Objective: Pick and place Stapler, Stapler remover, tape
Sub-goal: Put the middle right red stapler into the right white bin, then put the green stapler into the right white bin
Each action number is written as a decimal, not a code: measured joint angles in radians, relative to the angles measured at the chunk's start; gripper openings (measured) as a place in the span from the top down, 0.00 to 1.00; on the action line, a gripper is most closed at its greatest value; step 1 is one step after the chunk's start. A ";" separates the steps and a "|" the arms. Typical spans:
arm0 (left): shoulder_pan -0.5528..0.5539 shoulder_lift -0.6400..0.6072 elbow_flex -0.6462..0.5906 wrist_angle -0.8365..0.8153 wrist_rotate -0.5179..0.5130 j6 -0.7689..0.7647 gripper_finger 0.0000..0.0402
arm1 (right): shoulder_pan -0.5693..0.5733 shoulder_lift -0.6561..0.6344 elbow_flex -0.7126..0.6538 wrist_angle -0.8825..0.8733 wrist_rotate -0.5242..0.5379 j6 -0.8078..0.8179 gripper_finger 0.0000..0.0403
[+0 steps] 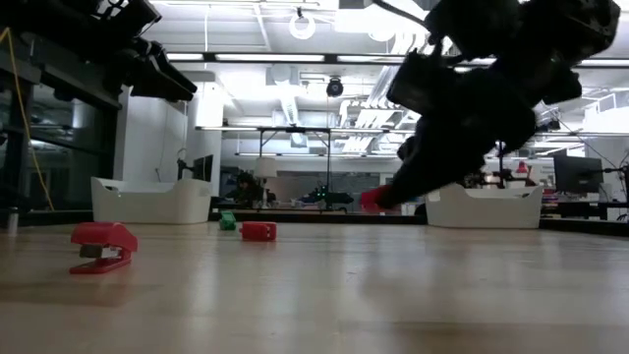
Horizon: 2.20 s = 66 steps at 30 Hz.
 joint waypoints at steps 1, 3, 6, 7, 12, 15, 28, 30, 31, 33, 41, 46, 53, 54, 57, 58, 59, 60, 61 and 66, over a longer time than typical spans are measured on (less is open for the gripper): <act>0.000 0.000 0.000 0.000 0.000 0.000 0.37 | -0.010 -0.016 0.000 -0.016 0.023 0.027 0.84; 0.000 0.000 0.000 0.000 0.000 0.000 0.37 | -0.032 -0.048 0.000 -0.066 0.081 0.085 0.84; 0.000 0.000 0.000 0.000 0.000 0.000 0.37 | -0.067 -0.100 0.000 -0.179 0.184 0.157 0.83; 0.000 0.000 0.000 0.000 0.000 0.000 0.37 | -0.080 -0.118 0.000 -0.221 0.223 0.187 0.83; 0.000 0.000 0.000 0.000 0.000 0.000 0.37 | -0.146 -0.219 0.000 -0.468 0.412 0.327 0.84; 0.000 0.000 0.000 0.000 0.000 0.000 0.37 | -0.187 -0.287 0.000 -0.599 0.517 0.397 0.83; 0.000 0.000 0.000 0.000 0.000 0.000 0.37 | -0.462 -0.451 0.000 -0.822 0.698 0.495 0.82; 0.000 0.000 0.000 0.000 0.000 0.000 0.37 | -0.512 -0.442 0.000 -0.824 0.693 0.495 0.82; 0.000 0.000 0.000 0.000 0.000 0.000 0.37 | -0.535 -0.439 0.000 -0.826 0.692 0.495 0.83; 0.000 0.000 0.000 0.000 0.000 0.000 0.37 | -0.581 -0.436 0.000 -0.823 0.692 0.495 0.83; 0.000 0.000 0.000 0.000 0.000 0.000 0.37 | -0.738 -0.435 0.000 -0.813 0.645 0.519 0.82; 0.000 0.000 0.000 0.000 0.000 0.000 0.37 | -0.790 -0.425 0.000 -0.783 0.638 0.520 0.82; 0.000 0.000 0.000 0.000 0.000 0.000 0.37 | -0.826 -0.339 0.000 -0.671 0.607 0.520 0.82; 0.000 0.000 0.000 0.000 0.000 0.000 0.37 | -0.828 -0.320 0.000 -0.653 0.606 0.520 0.82; 0.000 0.000 0.000 0.000 0.000 0.000 0.37 | -0.837 -0.265 0.000 -0.613 0.606 0.520 0.81; 0.000 0.000 0.000 0.000 0.000 0.000 0.37 | -0.839 -0.248 0.000 -0.602 0.606 0.521 0.81; 0.000 0.000 0.000 0.000 0.000 0.000 0.37 | -0.839 -0.233 0.000 -0.593 0.604 0.520 0.80; 0.000 0.000 0.000 0.000 0.000 0.000 0.37 | -0.839 -0.219 0.000 -0.589 0.604 0.522 0.80; 0.000 0.000 0.000 0.000 0.000 0.000 0.37 | -0.839 -0.208 0.000 -0.584 0.609 0.526 0.79; 0.000 0.000 0.000 0.000 0.000 0.000 0.37 | -0.839 -0.175 0.000 -0.586 0.612 0.575 0.73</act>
